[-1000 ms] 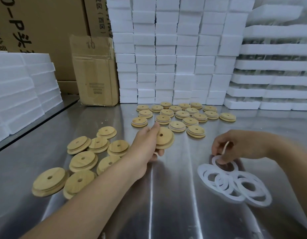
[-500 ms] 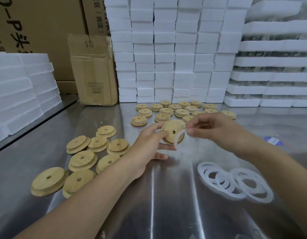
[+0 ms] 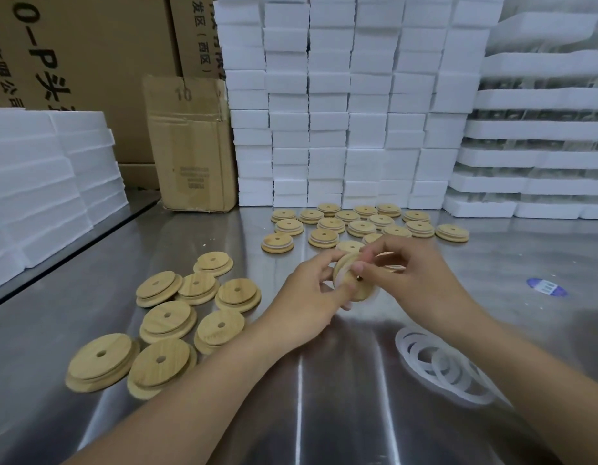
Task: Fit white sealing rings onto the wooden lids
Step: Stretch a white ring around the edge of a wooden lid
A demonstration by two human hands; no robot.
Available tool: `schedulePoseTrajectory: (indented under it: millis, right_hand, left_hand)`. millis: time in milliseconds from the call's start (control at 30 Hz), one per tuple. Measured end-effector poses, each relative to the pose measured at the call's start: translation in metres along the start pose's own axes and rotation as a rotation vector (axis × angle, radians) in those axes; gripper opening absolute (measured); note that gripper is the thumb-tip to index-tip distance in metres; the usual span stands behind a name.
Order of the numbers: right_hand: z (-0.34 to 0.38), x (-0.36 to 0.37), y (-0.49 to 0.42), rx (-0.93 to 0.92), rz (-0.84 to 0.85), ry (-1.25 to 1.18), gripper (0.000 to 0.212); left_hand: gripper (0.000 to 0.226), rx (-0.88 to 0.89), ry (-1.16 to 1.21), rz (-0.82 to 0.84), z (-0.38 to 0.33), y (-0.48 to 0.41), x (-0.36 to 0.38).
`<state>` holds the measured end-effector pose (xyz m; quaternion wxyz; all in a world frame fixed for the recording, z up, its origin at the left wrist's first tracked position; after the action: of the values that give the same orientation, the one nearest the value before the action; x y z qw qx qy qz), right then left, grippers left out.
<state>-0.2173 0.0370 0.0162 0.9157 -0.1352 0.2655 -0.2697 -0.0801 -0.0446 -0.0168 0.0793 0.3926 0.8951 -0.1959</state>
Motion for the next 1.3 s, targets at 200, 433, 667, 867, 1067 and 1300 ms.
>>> schedulePoseTrajectory:
  millis: [200, 433, 667, 867, 1067, 1300]
  right_hand:
    - [0.000, 0.003, 0.003, -0.035, -0.015, 0.025, 0.012]
    - [-0.006, 0.004, 0.003, -0.047, -0.004, 0.012, 0.011]
    - [-0.008, 0.007, 0.003, -0.074, 0.007, -0.006, 0.009]
    - [-0.011, 0.007, 0.005, -0.069, 0.017, -0.014, 0.008]
    - [-0.020, 0.008, 0.001, -0.039, 0.018, -0.046, 0.009]
    - [-0.026, 0.006, -0.003, -0.022, 0.011, 0.002, 0.011]
  left_hand:
    - [0.027, 0.085, -0.098, -0.016, 0.001, -0.002, -0.003]
    - [0.032, 0.117, -0.214, -0.022, 0.006, -0.002, -0.006]
    - [0.029, 0.168, -0.347, -0.033, 0.007, 0.000, -0.010]
    - [0.030, 0.163, -0.446, -0.034, 0.002, 0.005, -0.010]
    - [0.031, 0.159, -0.489, -0.035, 0.003, 0.002, -0.010]
    - [0.028, 0.149, -0.401, -0.067, 0.007, 0.000, -0.014]
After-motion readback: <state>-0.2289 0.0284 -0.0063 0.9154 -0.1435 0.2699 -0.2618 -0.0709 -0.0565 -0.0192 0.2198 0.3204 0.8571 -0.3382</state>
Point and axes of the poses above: each hand's wrist, its own y-axis away from the middle knuckle, its own x-axis out of the palm, z = x × y, the point moved 7 cm from there along -y, towards the middle knuckle, and after that the axes turned 4 degrees about x, right-handed, at the moved point
